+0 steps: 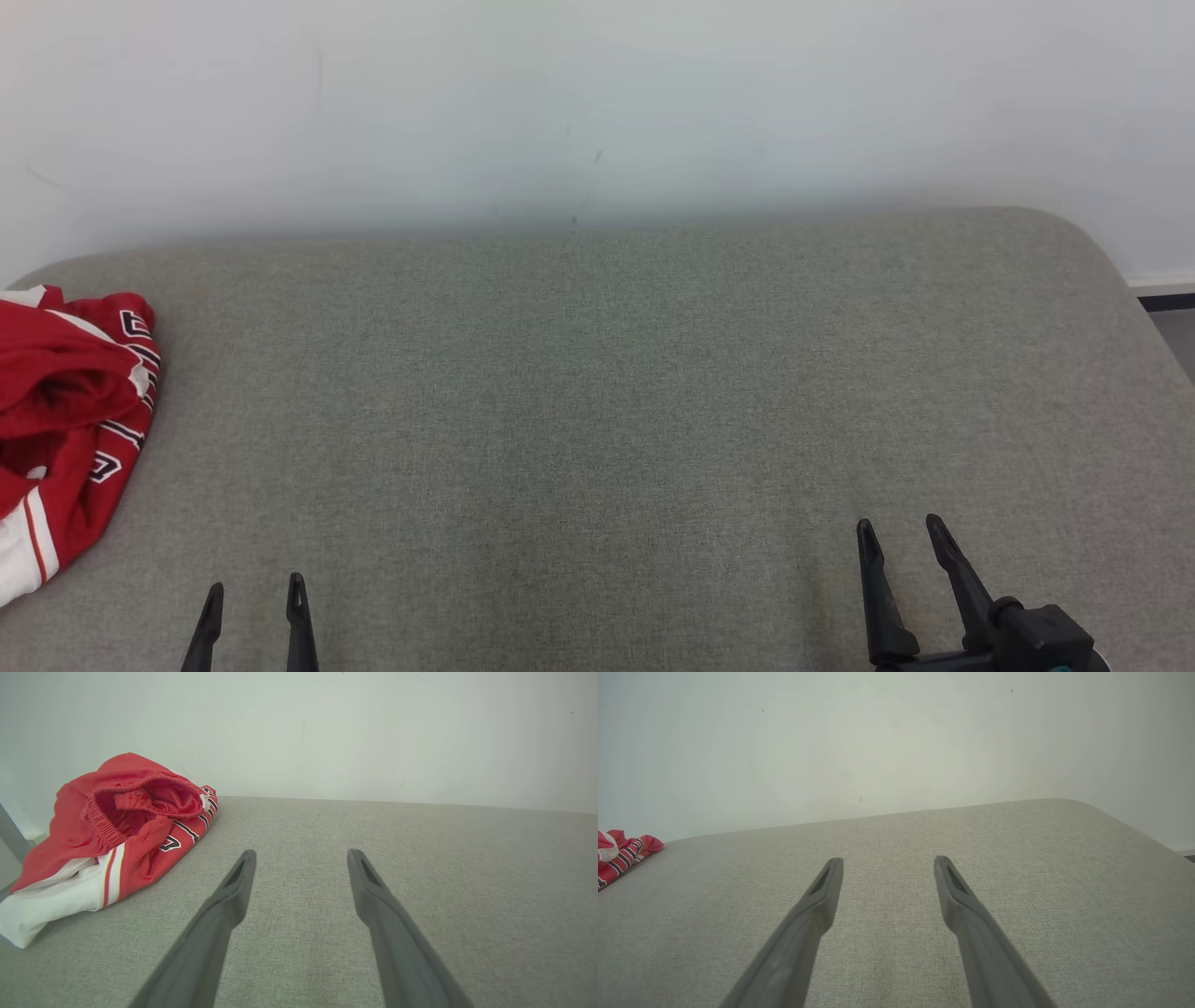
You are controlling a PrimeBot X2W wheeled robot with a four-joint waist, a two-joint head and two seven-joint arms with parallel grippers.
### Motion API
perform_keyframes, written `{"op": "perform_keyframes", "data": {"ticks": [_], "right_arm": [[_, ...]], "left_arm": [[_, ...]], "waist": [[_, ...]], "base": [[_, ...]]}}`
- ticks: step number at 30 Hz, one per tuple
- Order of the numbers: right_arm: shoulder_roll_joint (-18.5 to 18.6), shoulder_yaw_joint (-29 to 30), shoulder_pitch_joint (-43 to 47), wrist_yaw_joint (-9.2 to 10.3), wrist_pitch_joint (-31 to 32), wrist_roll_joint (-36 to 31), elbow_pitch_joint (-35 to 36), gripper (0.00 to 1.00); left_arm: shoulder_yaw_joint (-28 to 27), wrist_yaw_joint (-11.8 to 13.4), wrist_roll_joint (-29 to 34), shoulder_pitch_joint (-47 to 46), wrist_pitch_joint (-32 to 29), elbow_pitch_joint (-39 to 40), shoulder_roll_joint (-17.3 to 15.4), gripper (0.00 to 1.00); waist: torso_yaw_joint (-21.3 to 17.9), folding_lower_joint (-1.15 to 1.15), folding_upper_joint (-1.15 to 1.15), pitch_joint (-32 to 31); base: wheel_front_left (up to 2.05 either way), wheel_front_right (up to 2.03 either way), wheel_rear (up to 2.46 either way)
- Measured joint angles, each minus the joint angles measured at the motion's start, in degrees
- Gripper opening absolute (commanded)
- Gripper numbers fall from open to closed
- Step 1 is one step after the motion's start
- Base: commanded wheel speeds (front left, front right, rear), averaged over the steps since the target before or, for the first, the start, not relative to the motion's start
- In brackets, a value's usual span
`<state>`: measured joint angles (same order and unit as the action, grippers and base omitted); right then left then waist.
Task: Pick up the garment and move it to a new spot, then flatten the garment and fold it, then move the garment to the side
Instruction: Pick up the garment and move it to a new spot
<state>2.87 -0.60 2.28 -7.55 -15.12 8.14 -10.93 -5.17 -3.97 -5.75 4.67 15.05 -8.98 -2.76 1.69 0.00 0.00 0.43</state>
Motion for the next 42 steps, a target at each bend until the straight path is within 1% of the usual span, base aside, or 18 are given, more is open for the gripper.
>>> {"op": "perform_keyframes", "data": {"ticks": [11, 19, 21, 33, 42], "right_arm": [[0.0, 0.0, 0.0, 0.00, 0.0, -0.1, 0.0, 1.00], [0.0, -0.1, 0.3, 0.00, 0.0, -0.1, 0.1, 1.00], [0.0, -0.1, 0.4, 0.00, 0.0, -0.1, 0.1, 1.00], [0.0, -0.3, 1.1, 0.00, 0.0, 0.2, -0.2, 1.00], [0.0, -0.2, 1.4, 0.00, 0.0, 0.2, -0.6, 1.00]], "left_arm": [[0.0, 0.5, -0.1, 0.0, 0.0, -0.1, 0.0, 1.00], [-0.2, 0.5, -0.1, 0.0, 0.0, -0.5, 0.0, 1.00], [-0.3, 0.9, -0.1, 0.0, 0.0, -0.6, 0.0, 1.00], [-0.8, 1.0, -0.4, 0.0, 0.0, -1.5, 0.0, 1.00], [-1.1, 1.9, -0.4, 0.0, 0.0, -2.0, 0.0, 1.00]], "waist": [[0.6, 0.00, 0.00, 0.0], [3.0, 0.00, 0.00, 0.2], [4.4, 0.00, 0.00, 0.2], [11.5, 0.00, 0.00, 0.1], [17.7, 0.00, 0.00, -0.1]], "base": [[0.00, 0.00, 0.00], [0.00, 0.00, 0.00], [0.00, 0.00, 0.00], [0.00, 0.00, 0.00], [0.00, 0.00, 0.00]]}}
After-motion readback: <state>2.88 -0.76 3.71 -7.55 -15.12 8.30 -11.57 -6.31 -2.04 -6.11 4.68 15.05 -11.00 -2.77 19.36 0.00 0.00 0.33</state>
